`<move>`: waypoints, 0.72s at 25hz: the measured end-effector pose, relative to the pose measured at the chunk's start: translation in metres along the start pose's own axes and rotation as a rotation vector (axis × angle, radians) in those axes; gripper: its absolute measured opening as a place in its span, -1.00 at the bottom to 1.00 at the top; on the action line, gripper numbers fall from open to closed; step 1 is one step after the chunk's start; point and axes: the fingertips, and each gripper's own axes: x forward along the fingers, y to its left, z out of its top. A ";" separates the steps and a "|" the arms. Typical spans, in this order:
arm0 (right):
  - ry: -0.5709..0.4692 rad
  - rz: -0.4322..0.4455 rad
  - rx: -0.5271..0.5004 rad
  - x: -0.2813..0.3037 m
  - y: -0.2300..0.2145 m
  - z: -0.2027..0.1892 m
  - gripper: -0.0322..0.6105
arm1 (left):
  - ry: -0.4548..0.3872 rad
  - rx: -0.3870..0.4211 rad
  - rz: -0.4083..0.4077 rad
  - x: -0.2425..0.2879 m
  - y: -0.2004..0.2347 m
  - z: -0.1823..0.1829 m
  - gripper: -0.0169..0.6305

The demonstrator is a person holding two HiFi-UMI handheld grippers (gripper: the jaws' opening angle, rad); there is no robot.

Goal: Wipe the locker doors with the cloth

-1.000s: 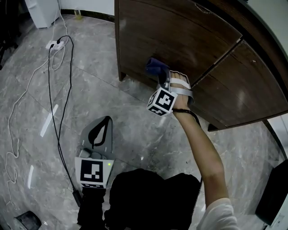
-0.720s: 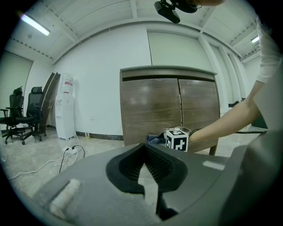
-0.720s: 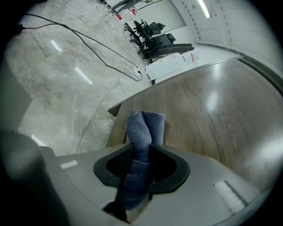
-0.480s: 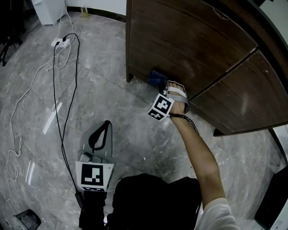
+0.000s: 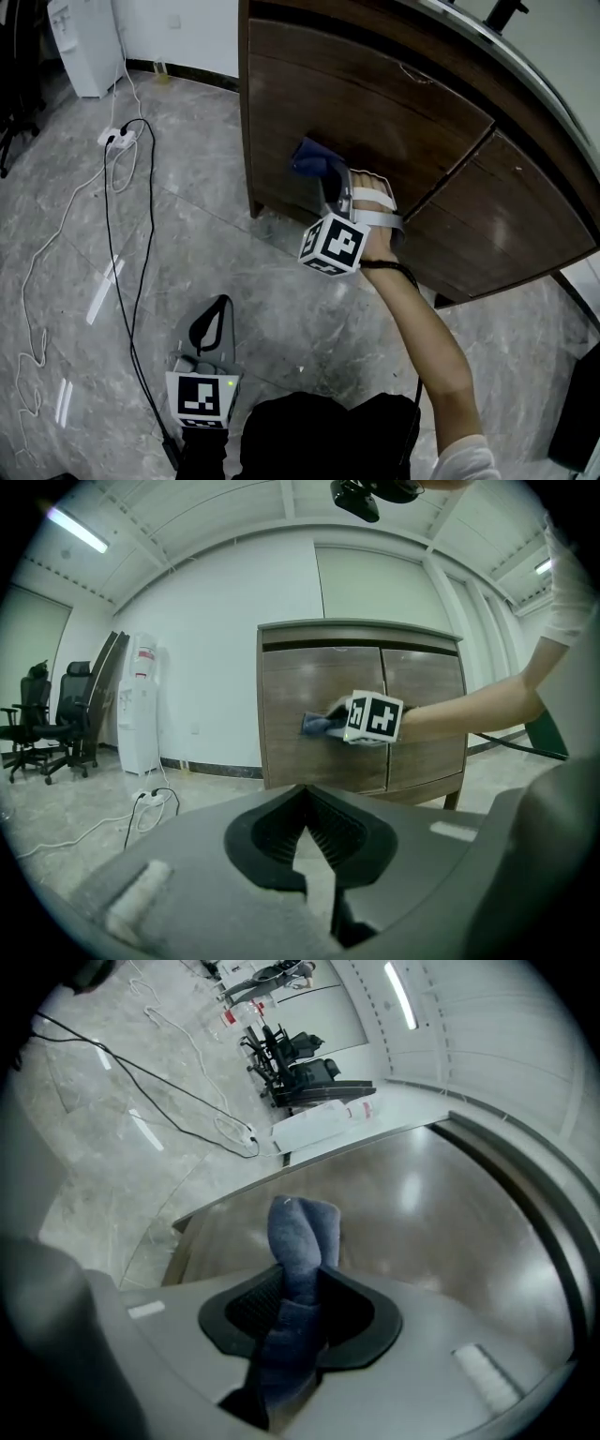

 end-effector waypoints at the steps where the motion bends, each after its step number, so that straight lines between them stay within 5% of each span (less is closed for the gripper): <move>1: -0.009 -0.029 -0.001 -0.005 -0.018 0.005 -0.54 | -0.003 0.001 -0.006 0.000 -0.002 0.002 -0.94; 9: -0.052 -0.202 -0.028 -0.038 -0.137 0.031 -0.54 | -0.016 0.012 -0.014 -0.005 -0.008 0.008 -0.94; 18: -0.061 -0.301 -0.061 -0.059 -0.204 0.046 -0.54 | -0.024 0.013 -0.023 -0.006 -0.011 0.009 -0.94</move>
